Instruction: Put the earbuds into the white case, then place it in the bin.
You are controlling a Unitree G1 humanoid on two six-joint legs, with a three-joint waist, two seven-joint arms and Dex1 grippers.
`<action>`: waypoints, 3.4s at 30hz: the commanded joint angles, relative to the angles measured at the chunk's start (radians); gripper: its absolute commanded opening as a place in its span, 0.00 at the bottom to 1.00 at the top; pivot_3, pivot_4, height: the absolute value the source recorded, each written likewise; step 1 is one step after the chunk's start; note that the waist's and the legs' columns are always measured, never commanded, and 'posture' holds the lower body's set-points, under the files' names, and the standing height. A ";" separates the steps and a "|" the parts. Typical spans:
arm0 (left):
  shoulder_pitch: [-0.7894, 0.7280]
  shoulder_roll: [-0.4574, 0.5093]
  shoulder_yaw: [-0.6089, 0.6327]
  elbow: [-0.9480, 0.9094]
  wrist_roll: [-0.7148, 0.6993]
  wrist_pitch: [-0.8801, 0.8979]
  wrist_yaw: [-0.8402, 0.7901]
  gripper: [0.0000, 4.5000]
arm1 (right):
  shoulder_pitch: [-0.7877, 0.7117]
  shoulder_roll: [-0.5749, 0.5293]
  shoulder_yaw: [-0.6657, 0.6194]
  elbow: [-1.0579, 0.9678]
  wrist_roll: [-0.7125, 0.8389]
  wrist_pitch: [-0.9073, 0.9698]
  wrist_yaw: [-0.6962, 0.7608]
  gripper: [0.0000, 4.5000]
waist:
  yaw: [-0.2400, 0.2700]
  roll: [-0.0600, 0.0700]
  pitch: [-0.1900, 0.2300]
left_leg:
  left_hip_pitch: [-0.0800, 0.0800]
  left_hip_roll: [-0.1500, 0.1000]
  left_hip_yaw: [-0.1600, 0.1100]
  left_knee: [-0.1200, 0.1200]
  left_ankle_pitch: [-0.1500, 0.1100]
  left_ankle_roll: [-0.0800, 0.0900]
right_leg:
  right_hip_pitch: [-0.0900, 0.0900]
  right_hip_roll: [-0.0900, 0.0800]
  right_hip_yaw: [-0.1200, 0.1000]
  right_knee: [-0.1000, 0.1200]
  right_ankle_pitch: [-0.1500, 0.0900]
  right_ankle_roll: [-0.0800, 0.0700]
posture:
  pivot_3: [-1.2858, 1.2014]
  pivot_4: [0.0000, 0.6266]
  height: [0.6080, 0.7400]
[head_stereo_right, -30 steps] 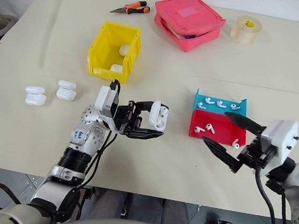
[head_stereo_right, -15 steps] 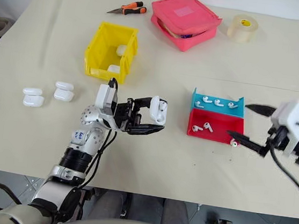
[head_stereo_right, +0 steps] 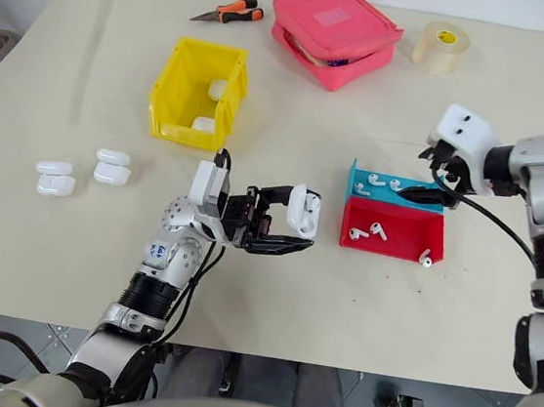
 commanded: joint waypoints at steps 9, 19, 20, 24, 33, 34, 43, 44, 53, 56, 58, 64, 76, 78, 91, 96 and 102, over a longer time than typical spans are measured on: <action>0.028 -0.002 -0.001 -0.060 -0.004 -0.026 0.034 0.62 | -0.153 0.101 0.055 0.290 -0.170 -0.201 0.019 0.99 | -0.003 0.000 0.000 | -0.001 -0.001 0.000 0.002 0.000 0.000 | -0.001 -0.001 -0.001 0.002 0.000 0.000 | 0.52 0.24 1.00; 0.033 0.009 0.002 -0.075 -0.006 -0.026 0.049 0.62 | -0.176 0.130 0.061 0.383 -0.236 -0.302 0.033 0.64 | -0.012 0.000 0.000 | -0.002 -0.001 0.000 0.004 0.000 0.000 | -0.001 -0.001 -0.001 0.007 0.000 0.000 | 0.52 0.24 1.00; 0.033 0.009 0.002 -0.075 -0.006 -0.026 0.050 0.62 | -0.176 0.131 0.061 0.384 -0.237 -0.305 0.034 0.64 | -0.014 0.000 0.000 | -0.002 -0.001 0.000 0.005 0.000 0.000 | -0.001 -0.001 -0.001 0.007 0.000 0.000 | 0.52 0.24 1.00; 0.034 0.010 0.000 -0.080 -0.005 -0.027 0.054 0.62 | -0.182 0.138 0.062 0.401 -0.244 -0.321 0.042 0.56 | -0.020 0.000 0.000 | -0.002 -0.001 0.000 0.005 0.000 0.000 | -0.001 -0.001 -0.001 0.007 0.000 0.000 | 0.52 0.24 1.00; 0.040 0.018 0.001 -0.092 -0.008 -0.021 0.063 0.62 | -0.179 0.152 0.054 0.413 -0.256 -0.332 0.034 0.23 | -0.026 0.001 0.000 | -0.002 -0.001 -0.001 0.006 0.000 0.000 | -0.001 -0.001 -0.001 0.009 0.000 0.000 | 0.52 0.24 1.00; 0.040 0.018 0.001 -0.093 -0.009 -0.021 0.065 0.62 | -0.179 0.152 0.052 0.414 -0.257 -0.333 0.034 0.23 | -0.026 0.001 0.000 | -0.002 -0.001 -0.001 0.006 0.000 0.000 | -0.001 -0.001 -0.001 0.008 0.000 0.000 | 0.52 0.24 1.00; 0.042 0.024 -0.001 -0.103 -0.012 -0.014 0.070 0.62 | -0.173 0.159 0.046 0.411 -0.258 -0.350 0.026 0.23 | -0.027 0.001 0.000 | -0.002 -0.001 -0.001 0.006 0.000 0.000 | -0.001 -0.001 -0.001 0.009 0.000 0.000 | 0.52 0.24 1.00; 0.042 0.024 -0.001 -0.104 -0.012 -0.013 0.071 0.62 | -0.172 0.160 0.045 0.411 -0.258 -0.352 0.026 0.23 | -0.027 0.001 0.000 | -0.002 -0.001 -0.001 0.006 0.000 0.000 | -0.001 -0.001 -0.001 0.009 0.000 0.000 | 0.52 0.24 1.00; 0.046 0.025 -0.002 -0.114 -0.013 -0.007 0.075 0.62 | -0.154 0.165 0.034 0.400 -0.257 -0.363 0.013 0.12 | -0.027 0.001 0.000 | -0.002 -0.001 -0.001 0.006 0.000 0.000 | -0.001 -0.001 -0.001 0.009 0.000 0.000 | 0.52 0.24 1.00; 0.047 0.026 -0.003 -0.115 -0.013 -0.005 0.075 0.62 | -0.148 0.153 0.015 0.375 -0.241 -0.347 0.028 0.12 | -0.027 0.001 0.000 | -0.002 -0.001 -0.001 0.007 0.000 0.000 | -0.001 -0.001 -0.001 0.010 0.000 0.000 | 0.52 0.24 1.00; 0.047 0.027 -0.002 -0.116 -0.014 -0.004 0.075 0.62 | -0.138 0.138 -0.006 0.337 -0.220 -0.325 0.041 0.12 | -0.026 0.001 0.000 | -0.002 -0.001 -0.001 0.007 0.000 0.000 | -0.001 -0.001 -0.001 0.011 0.000 0.000 | 0.52 0.24 1.00; 0.035 0.024 0.001 -0.102 -0.017 -0.001 0.074 0.62 | -0.019 0.050 -0.171 0.018 -0.054 -0.109 0.093 0.12 | -0.023 0.001 0.000 | -0.004 -0.001 -0.002 0.007 0.000 0.000 | -0.002 -0.003 -0.002 0.012 0.000 0.000 | 0.52 0.24 1.00; -0.029 0.001 0.022 -0.028 -0.031 0.028 0.058 0.62 | 0.430 0.307 -0.763 -0.826 0.661 0.508 -0.313 0.12 | -0.023 0.001 0.000 | -0.010 -0.003 -0.003 0.009 0.000 0.000 | -0.006 -0.004 -0.004 0.016 0.000 0.000 | 0.52 0.24 1.00; -0.042 -0.003 0.030 -0.010 -0.032 0.026 0.056 0.62 | 0.492 0.409 -0.809 -0.946 0.762 0.562 -0.429 0.12 | -0.024 0.001 -0.001 | -0.009 -0.001 -0.004 0.009 0.000 0.000 | -0.007 -0.002 -0.006 0.017 0.000 0.000 | 0.52 0.24 1.00; -0.113 -0.018 0.067 0.077 -0.019 0.011 0.039 0.62 | 0.792 0.560 -0.700 -1.281 1.220 0.560 -0.736 0.12 | -0.023 0.001 -0.001 | -0.010 -0.010 -0.006 0.007 0.001 0.002 | -0.007 -0.010 -0.012 0.019 0.000 0.000 | 0.52 0.24 1.00; -0.111 -0.021 0.066 0.068 -0.019 0.021 0.038 0.62 | 0.831 0.556 -0.645 -1.268 1.197 0.501 -0.755 0.12 | -0.024 0.001 -0.001 | -0.010 -0.010 -0.006 0.007 0.001 0.002 | -0.007 -0.010 -0.013 0.019 0.000 0.000 | 0.52 0.24 1.00; -0.110 -0.026 0.064 0.062 -0.019 0.025 0.040 0.62 | 0.838 0.554 -0.590 -1.240 1.164 0.443 -0.756 0.12 | -0.023 0.001 -0.001 | -0.010 -0.010 -0.006 0.007 0.001 0.002 | -0.007 -0.010 -0.013 0.019 0.000 0.000 | 0.52 0.24 1.00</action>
